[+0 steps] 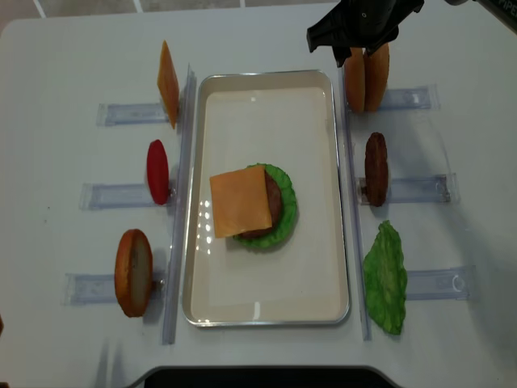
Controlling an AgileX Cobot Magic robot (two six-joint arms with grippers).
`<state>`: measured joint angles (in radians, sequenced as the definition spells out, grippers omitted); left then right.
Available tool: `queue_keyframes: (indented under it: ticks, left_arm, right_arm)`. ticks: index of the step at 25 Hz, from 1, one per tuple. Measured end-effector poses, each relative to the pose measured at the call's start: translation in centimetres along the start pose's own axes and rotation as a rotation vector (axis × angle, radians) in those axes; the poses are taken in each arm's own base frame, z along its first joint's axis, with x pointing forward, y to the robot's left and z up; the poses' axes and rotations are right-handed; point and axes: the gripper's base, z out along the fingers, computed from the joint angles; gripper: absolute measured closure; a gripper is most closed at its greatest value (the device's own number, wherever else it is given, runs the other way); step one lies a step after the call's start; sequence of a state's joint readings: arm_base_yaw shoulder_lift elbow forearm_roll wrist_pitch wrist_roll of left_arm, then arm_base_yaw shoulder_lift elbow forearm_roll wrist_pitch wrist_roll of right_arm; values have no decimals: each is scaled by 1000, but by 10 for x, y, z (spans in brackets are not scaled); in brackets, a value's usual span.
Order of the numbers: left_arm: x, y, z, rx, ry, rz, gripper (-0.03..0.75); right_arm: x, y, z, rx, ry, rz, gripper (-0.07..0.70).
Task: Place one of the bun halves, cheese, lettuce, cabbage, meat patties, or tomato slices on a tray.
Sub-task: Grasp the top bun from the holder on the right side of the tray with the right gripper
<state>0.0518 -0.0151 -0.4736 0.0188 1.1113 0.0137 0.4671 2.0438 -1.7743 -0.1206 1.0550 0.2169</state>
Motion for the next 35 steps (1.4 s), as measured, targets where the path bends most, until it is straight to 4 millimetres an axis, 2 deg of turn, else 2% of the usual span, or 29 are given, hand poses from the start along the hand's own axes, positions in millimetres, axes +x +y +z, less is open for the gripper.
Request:
queue_keyframes:
  ticks: [14,24,26,27,28,32,35]
  left_arm:
    - [0,0,0,0,0,0,566]
    - [0,0,0,0,0,0,566]
    - [0,0,0,0,0,0,566]
    - [0,0,0,0,0,0,566]
    - [0,0,0,0,0,0,566]
    - [0,0,0,0,0,0,566]
    - [0,0,0,0,0,0,566]
  right_arm:
    - [-3,-12,4,10,-14,-6,254]
    - [0,-6,35,-26,47,1,254]
    - [0,-6,40,-17,55,-6,281]
    - [0,-7,41,-5,60,-12,335]
    - [0,-7,41,-1,62,-12,398]
    - [0,-8,35,-2,65,-5,395]
    - [-2,-7,12,-35,51,13,395]
